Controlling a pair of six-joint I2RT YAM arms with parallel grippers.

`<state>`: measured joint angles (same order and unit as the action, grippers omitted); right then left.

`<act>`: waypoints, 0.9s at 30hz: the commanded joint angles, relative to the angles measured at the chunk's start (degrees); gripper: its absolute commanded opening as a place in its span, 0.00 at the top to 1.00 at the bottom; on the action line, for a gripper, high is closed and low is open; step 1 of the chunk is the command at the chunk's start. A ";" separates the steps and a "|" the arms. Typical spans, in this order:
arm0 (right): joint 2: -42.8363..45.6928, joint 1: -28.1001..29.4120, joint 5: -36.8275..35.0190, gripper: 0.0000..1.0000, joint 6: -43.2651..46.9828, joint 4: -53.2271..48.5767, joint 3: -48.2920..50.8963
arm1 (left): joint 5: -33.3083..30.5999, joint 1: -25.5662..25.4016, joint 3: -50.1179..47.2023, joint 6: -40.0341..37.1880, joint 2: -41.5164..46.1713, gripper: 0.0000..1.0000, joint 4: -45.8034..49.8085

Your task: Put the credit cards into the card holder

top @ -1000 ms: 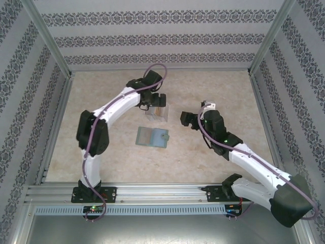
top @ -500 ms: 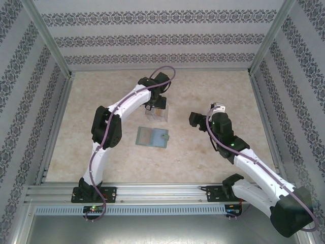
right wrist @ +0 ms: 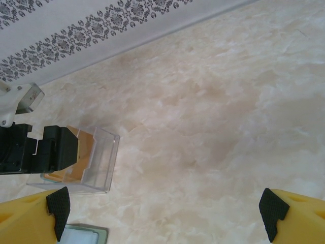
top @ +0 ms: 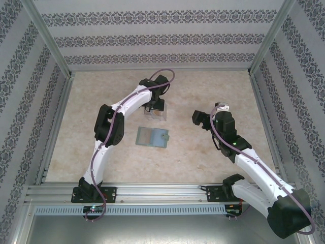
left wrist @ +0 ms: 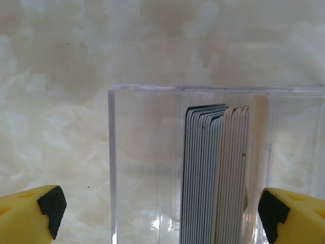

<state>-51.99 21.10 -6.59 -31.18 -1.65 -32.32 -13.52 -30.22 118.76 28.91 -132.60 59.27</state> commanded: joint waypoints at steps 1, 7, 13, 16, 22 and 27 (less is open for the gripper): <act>1.23 -0.56 0.50 0.02 -0.65 -0.42 0.27 | -2.60 1.39 -2.95 1.13 2.57 0.01 1.55; 0.95 -0.79 0.71 0.02 -0.69 -1.10 -0.19 | -1.58 1.39 -3.03 1.27 4.61 0.01 0.71; 0.23 -0.98 0.95 0.02 -0.89 -1.46 -0.38 | -1.39 1.72 -2.20 0.29 5.20 0.01 0.58; -0.19 -1.05 1.53 0.02 -1.00 -1.85 -0.89 | -1.53 2.20 -1.51 0.02 4.02 0.01 1.67; -0.13 -1.23 1.24 0.02 -1.48 -2.03 -0.82 | -0.17 3.12 1.10 -2.22 0.25 0.01 6.22; -0.31 -1.30 1.13 0.02 -1.58 -2.09 -1.21 | -3.19 3.22 1.03 -2.98 0.85 0.01 7.23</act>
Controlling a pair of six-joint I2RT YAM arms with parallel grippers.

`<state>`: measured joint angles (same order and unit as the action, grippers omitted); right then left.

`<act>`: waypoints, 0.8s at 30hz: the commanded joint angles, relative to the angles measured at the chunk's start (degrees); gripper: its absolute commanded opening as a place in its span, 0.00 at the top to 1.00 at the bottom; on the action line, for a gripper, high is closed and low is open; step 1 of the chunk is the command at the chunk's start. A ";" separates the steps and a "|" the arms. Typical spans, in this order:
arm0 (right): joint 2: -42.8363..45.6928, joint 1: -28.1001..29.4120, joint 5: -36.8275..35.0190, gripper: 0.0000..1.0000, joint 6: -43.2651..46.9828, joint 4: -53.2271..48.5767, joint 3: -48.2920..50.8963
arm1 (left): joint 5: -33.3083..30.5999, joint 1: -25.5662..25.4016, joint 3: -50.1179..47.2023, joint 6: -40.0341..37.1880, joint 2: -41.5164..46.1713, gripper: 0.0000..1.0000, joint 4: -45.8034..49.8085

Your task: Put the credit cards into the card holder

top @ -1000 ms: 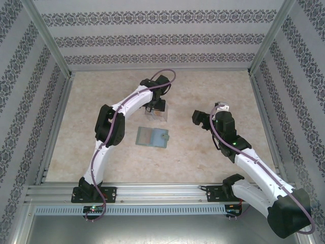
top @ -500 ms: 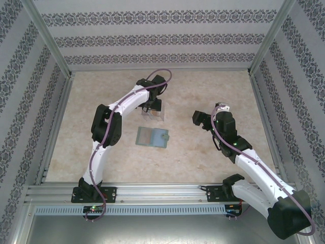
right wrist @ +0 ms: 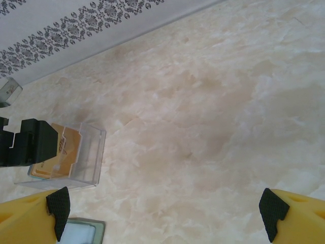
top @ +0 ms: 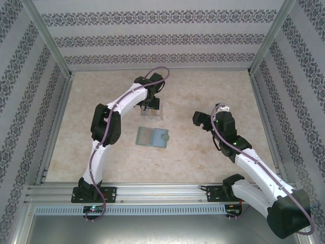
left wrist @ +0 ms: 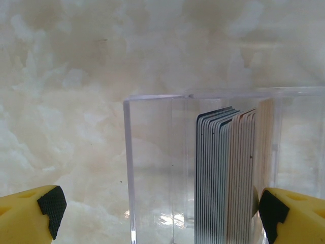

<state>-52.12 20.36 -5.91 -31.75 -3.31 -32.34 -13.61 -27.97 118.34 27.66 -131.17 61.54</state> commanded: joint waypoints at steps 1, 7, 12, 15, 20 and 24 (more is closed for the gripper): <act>-0.19 -0.62 0.49 0.02 -1.00 -0.53 -1.32 | -3.88 1.01 1.32 -1.69 -0.28 0.01 5.10; 0.45 -0.61 -0.11 0.02 -1.26 -0.90 -1.15 | -9.23 1.25 0.83 -1.07 2.58 0.02 5.91; 1.61 -0.67 -2.24 0.02 -2.17 -1.39 -0.52 | -9.99 1.32 0.55 0.07 4.04 0.13 6.32; 1.69 -0.62 -2.31 0.02 -2.43 -1.11 -0.20 | -10.30 1.33 0.22 0.11 4.51 0.17 6.31; 1.06 -0.69 -2.00 0.02 -2.34 -1.42 -0.45 | -9.32 1.28 0.05 0.12 4.86 0.22 6.31; 1.57 -0.67 -2.75 0.02 -2.62 -1.31 -0.14 | -7.75 1.29 -0.20 -0.10 4.78 0.33 5.89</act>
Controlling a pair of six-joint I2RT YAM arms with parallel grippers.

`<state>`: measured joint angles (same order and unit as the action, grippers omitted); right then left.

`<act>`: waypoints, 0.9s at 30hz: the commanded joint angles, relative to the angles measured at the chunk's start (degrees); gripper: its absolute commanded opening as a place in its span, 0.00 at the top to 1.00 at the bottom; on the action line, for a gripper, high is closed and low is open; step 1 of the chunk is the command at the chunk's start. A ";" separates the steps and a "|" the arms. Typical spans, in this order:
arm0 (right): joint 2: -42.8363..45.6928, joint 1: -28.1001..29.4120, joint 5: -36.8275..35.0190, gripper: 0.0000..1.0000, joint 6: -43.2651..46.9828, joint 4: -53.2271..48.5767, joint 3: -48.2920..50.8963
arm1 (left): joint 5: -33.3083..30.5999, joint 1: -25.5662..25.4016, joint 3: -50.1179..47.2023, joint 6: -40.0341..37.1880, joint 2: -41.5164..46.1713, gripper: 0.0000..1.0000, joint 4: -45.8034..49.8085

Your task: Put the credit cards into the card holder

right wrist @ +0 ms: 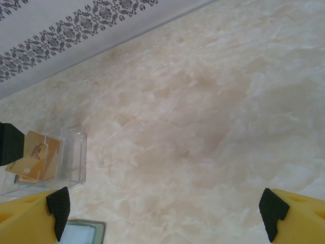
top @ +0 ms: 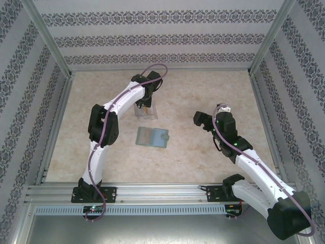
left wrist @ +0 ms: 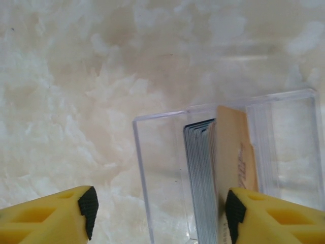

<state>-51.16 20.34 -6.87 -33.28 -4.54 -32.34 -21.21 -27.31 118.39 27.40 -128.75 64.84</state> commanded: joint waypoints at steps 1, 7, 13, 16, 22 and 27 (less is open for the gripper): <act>0.70 -0.63 -1.86 0.02 -1.10 -0.14 -0.09 | 0.28 0.62 -0.40 0.11 2.39 0.33 2.40; 1.23 -0.71 -2.60 0.02 -1.18 -0.49 0.25 | 5.36 0.65 -1.35 -0.46 2.60 0.51 0.47; 1.59 -0.74 -3.06 0.02 -1.35 -0.61 0.50 | 7.28 0.68 -2.12 -0.39 3.10 0.67 0.07; 1.68 -0.74 -3.23 0.02 -1.36 -0.55 0.64 | 7.33 0.65 -3.03 -0.28 4.05 0.74 -0.65; 1.41 -0.82 -3.15 0.02 -1.55 -0.22 0.74 | 8.10 0.67 -3.04 0.06 4.55 0.62 -0.66; 1.60 -0.85 -3.16 0.02 -1.49 -0.39 0.92 | 8.73 0.68 -4.63 1.16 5.65 0.54 -1.90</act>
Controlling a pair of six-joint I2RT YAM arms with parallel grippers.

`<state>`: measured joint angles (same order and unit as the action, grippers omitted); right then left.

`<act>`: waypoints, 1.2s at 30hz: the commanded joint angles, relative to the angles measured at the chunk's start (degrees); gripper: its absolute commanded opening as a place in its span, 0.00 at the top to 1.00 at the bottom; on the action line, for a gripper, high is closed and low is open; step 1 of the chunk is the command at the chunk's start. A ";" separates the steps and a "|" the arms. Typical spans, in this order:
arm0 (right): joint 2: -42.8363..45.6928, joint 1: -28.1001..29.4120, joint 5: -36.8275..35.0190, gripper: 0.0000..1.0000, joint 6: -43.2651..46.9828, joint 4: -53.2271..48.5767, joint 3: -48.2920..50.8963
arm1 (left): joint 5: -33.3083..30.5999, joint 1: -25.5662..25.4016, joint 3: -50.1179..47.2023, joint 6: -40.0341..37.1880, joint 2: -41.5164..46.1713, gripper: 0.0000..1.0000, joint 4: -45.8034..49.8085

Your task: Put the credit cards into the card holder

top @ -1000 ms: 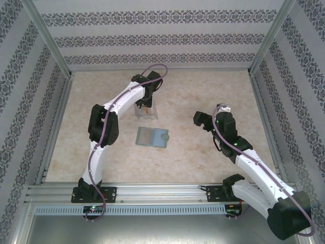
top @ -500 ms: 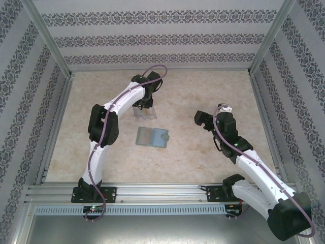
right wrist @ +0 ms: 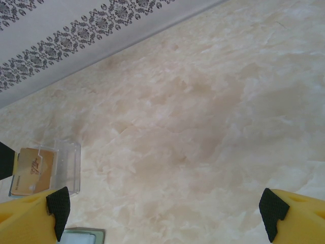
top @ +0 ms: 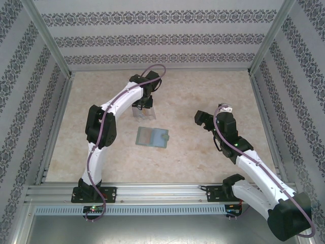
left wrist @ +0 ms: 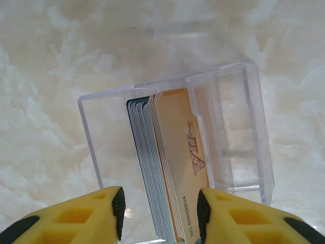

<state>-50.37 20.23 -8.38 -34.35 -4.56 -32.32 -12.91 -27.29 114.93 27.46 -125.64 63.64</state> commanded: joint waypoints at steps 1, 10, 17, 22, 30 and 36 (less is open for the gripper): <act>0.80 -0.73 -1.64 0.02 -0.41 -0.29 1.00 | 0.59 0.68 -1.37 1.18 2.73 0.54 -0.90; 0.61 -0.88 -1.46 0.02 -0.69 -0.01 1.20 | 2.36 0.78 -1.85 1.80 1.72 0.58 -1.64; 0.53 -1.00 -1.47 0.02 -0.62 -0.12 1.18 | 3.17 1.51 -1.93 1.54 0.74 0.62 -1.96; 0.55 -1.02 -1.19 0.02 -0.73 -0.13 1.15 | 3.12 1.69 -1.96 1.54 0.05 0.57 -1.94; 0.71 -1.33 -1.29 0.02 -0.90 -0.19 1.20 | 1.13 1.71 -2.04 1.54 -0.63 0.62 -1.41; 0.54 -1.41 -1.38 0.02 -0.90 -0.06 1.11 | 0.59 1.71 -2.16 1.30 -0.35 0.76 -1.43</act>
<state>-50.35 19.59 -8.58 -34.57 -4.54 -31.73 -10.96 -26.17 113.36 28.73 -125.47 62.28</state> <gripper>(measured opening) 0.982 0.254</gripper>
